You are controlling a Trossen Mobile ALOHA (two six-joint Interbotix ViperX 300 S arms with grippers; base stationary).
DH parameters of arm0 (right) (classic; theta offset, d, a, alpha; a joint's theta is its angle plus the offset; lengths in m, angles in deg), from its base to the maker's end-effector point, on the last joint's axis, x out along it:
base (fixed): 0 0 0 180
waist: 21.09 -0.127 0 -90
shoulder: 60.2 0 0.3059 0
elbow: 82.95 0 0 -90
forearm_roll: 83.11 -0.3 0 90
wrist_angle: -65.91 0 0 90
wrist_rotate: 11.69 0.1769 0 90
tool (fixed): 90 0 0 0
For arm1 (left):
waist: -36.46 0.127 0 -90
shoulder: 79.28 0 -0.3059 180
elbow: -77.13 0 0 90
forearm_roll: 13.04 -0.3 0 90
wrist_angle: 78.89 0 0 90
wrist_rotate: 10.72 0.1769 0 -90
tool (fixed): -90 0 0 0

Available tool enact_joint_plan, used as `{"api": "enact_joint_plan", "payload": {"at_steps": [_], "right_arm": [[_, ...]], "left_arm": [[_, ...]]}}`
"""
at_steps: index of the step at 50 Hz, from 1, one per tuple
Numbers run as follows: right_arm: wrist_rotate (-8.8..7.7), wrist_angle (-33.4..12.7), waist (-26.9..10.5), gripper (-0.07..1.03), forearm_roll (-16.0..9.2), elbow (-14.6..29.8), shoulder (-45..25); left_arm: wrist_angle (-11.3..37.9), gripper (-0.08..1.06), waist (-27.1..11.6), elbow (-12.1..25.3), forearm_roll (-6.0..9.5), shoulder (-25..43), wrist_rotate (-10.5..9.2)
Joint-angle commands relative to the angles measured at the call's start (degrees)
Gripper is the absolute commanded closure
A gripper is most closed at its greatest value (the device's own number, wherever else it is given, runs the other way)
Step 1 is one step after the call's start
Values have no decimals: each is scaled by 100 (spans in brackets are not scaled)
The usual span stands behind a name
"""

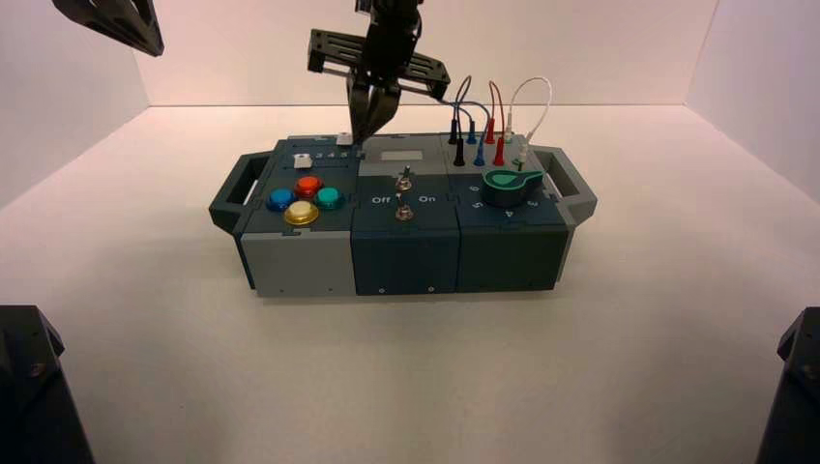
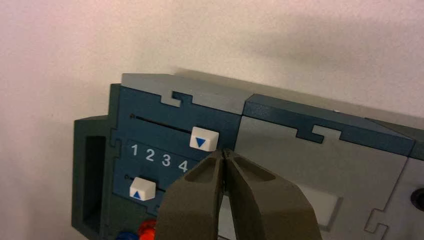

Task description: Move the top slider to position 1.

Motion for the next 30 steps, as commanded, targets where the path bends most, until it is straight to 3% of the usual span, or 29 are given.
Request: {"api": "enact_joint_plan", "payload": {"at_steps": [1,30], "right_arm": [[-35,18,-26,98,-18,176,114],[-62,9,-26,98,-18,360,-18]], "left_arm": [[-18,101,18,97,-9,-62,18],[0,101,18,97,-9,-62,35]]}}
